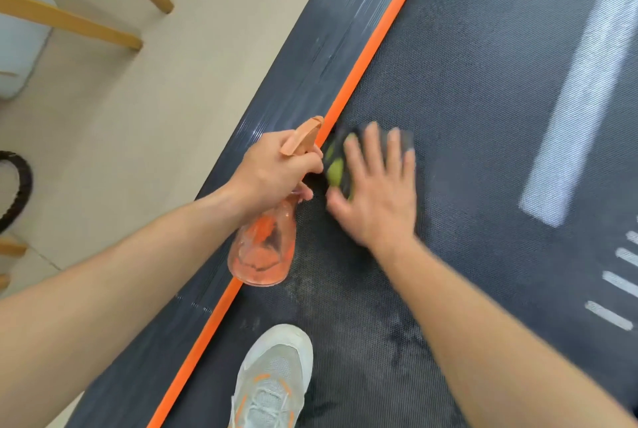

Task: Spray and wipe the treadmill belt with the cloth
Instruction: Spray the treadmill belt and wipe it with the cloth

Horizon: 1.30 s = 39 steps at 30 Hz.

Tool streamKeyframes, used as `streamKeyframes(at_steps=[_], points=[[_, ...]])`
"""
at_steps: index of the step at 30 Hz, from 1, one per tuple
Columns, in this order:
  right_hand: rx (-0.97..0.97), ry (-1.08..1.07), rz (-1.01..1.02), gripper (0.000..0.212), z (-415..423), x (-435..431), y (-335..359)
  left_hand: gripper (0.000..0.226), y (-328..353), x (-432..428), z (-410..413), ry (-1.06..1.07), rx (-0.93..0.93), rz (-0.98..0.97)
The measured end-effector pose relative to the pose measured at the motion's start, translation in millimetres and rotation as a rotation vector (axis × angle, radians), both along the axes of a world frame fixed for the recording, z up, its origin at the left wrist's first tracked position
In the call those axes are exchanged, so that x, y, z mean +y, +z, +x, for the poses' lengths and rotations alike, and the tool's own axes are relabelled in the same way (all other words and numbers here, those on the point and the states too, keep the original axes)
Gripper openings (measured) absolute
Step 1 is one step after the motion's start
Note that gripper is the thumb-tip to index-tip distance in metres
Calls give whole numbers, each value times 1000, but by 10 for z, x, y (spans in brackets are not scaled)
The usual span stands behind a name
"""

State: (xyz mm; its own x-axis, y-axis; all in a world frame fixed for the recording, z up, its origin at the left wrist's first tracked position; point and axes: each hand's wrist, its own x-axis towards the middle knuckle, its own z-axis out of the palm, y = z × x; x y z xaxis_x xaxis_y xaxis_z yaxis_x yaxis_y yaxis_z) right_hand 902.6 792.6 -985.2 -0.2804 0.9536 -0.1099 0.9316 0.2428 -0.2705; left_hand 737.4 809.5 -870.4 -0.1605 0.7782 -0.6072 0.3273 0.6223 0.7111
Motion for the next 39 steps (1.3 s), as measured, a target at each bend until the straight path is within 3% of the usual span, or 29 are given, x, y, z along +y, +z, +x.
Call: streamKeyframes(at_steps=[3, 5, 9, 13, 15, 19, 21, 24, 28, 30, 32, 36, 39], points=[[39, 245, -24, 87, 14, -749, -16, 34, -16, 79, 94, -13, -7, 20], [50, 290, 0, 87, 79, -671, -67, 30, -26, 115, 190, -22, -43, 17], [-31, 50, 17, 86, 243, 322, -128, 8, -102, 117, 285, -8, -129, 13], [-49, -198, -64, 84, 534, 975, -66, 12, -133, 133, 275, -19, -128, -5], [-38, -205, -20, 83, 460, 615, -36, 22, -161, 177, 315, -56, -93, -8], [-13, 185, -29, 88, 460, -887, -5, 35, -225, 307, 527, -123, -88, -8], [-15, 268, -41, 90, 741, -1206, 4, 33, -262, 382, 688, -190, -106, -33], [-73, 40, -52, 88, 1343, -899, -38, 40, -293, 462, 982, -258, -115, -43], [-160, -631, -214, 87, 2323, -195, 36, 46, -273, 503, 1382, -350, -143, -44], [-132, -860, -253, 90, 2585, -223, 85, 42, -210, 481, 1605, -416, -140, -50], [-152, -854, -221, 88, 2574, -575, 96, 32, -140, 447, 1839, -480, -151, -62], [-150, -728, -224, 87, 2204, -1645, 75, 43, -121, 352, 2370, -590, -193, -98], [-136, -716, -208, 91, 2000, -2252, 27, 35, -211, 218, 2776, -702, -215, -126]])
